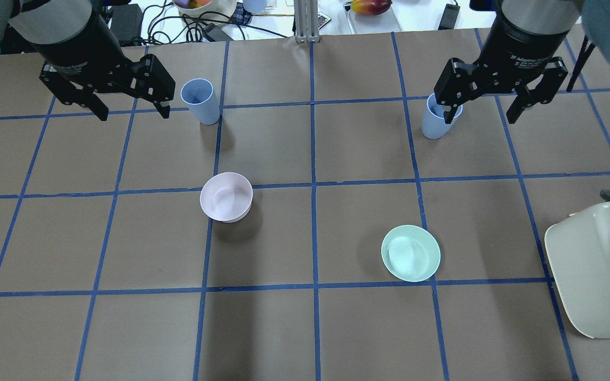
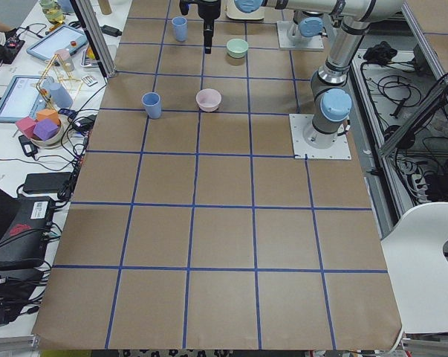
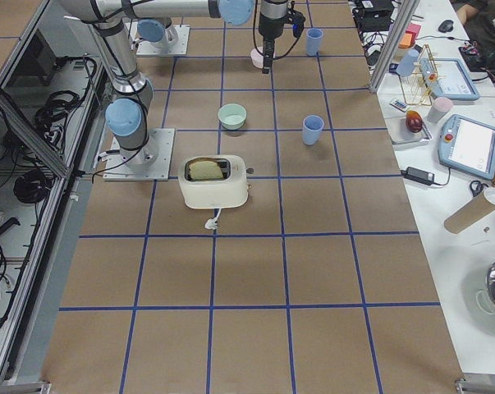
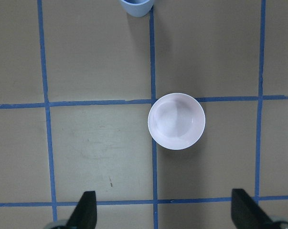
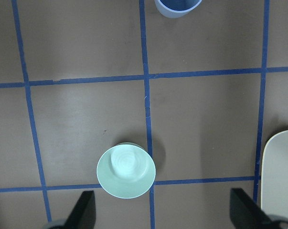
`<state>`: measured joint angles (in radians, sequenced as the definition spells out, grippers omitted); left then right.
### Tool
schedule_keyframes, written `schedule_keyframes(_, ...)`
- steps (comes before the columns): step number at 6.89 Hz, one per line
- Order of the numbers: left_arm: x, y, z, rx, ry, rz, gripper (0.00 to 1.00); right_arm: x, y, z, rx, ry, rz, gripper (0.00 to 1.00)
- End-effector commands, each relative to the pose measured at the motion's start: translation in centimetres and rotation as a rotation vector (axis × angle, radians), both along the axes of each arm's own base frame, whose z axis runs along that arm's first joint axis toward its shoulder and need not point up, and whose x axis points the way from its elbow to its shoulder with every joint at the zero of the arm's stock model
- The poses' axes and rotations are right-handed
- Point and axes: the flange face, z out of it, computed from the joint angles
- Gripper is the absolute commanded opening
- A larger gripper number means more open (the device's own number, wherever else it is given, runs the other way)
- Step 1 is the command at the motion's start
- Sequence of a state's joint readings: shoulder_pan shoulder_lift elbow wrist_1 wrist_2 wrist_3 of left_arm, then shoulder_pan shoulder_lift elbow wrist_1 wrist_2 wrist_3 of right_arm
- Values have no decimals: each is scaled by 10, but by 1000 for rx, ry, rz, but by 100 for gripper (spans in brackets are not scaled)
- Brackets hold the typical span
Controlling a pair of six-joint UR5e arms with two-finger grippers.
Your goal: Stack blue cups with both arms
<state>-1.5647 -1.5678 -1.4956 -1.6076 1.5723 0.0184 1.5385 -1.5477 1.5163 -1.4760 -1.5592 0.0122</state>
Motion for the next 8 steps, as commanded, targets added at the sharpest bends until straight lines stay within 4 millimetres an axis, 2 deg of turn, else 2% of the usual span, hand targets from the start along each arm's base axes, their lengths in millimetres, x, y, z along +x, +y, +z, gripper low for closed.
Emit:
schedule_keyframes(1, 0, -1, -1, 1, 0, 0, 100, 0, 0, -1, 2, -4, 1, 100)
schedule_keyframes(3, 0, -1, -1, 2, 0, 0, 100, 0, 0, -1, 2, -4, 1, 100)
schedule_keyframes(5, 0, -11, -4, 1, 11, 3, 100, 0, -1, -1, 1, 1, 2, 100)
schedule_keyframes(6, 2, -28, -15, 18, 8, 4, 100, 0, -1, -2, 1, 4, 2, 100)
schedule_keyframes(7, 2, -67, -47, -5, 11, -13, 100, -1, -1, -2, 1, 7, 3, 100)
schedule_keyframes(8, 2, -115, -87, -49, 11, -27, 100, -1, -3, -1, -8, 4, 2, 100)
